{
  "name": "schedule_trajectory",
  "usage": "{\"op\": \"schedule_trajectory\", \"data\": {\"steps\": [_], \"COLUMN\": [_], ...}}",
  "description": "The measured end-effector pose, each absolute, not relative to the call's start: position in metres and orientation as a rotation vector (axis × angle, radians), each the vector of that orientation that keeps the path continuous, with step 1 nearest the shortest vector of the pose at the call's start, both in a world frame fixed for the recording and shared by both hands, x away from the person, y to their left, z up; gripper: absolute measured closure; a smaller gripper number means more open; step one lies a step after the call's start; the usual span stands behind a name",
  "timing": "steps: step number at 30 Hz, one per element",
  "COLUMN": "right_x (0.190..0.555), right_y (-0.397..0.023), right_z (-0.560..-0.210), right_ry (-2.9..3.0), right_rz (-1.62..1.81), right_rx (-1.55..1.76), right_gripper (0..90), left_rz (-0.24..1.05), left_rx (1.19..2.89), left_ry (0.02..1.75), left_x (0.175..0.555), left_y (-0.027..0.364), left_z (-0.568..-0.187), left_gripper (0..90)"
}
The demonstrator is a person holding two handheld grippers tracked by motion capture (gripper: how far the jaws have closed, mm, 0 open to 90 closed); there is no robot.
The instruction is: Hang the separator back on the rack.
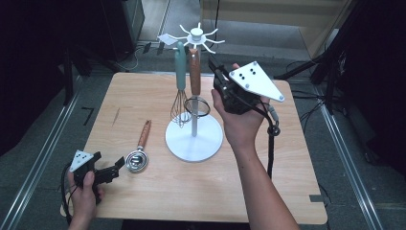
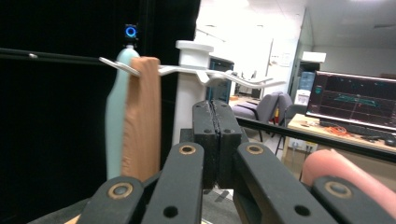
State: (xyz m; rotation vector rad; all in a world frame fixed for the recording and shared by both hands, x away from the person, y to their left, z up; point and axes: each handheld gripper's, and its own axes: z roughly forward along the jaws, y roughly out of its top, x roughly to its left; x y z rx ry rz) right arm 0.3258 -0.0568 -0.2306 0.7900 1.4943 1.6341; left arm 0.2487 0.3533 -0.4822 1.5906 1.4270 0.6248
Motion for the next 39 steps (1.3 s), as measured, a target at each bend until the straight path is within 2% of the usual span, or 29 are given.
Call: {"op": "schedule_trajectory", "data": {"steps": [9,30,37,39], "right_x": [0.331,0.316,0.312,0.310], "right_y": [-0.062,-0.052,-0.053,-0.055], "right_z": [-0.226,-0.221,-0.225,-0.230], "right_ry": [1.460,1.493,1.499,1.507], "right_rz": [1.651,1.683,1.672,1.660], "right_rx": [0.812,0.749,0.743,0.744], "right_gripper": [90.0,90.0,88.2,87.4], "left_rz": [0.614,0.624,0.639,0.630], "left_rx": [1.587,1.606,1.618,1.624], "left_ry": [1.428,1.428,1.449,1.435], "left_x": [0.248,0.250,0.251,0.251], "left_y": [0.355,0.351,0.350,0.349], "left_z": [-0.482,-0.483,-0.483,-0.483], "left_gripper": [1.6,1.7,8.9,16.1]}}
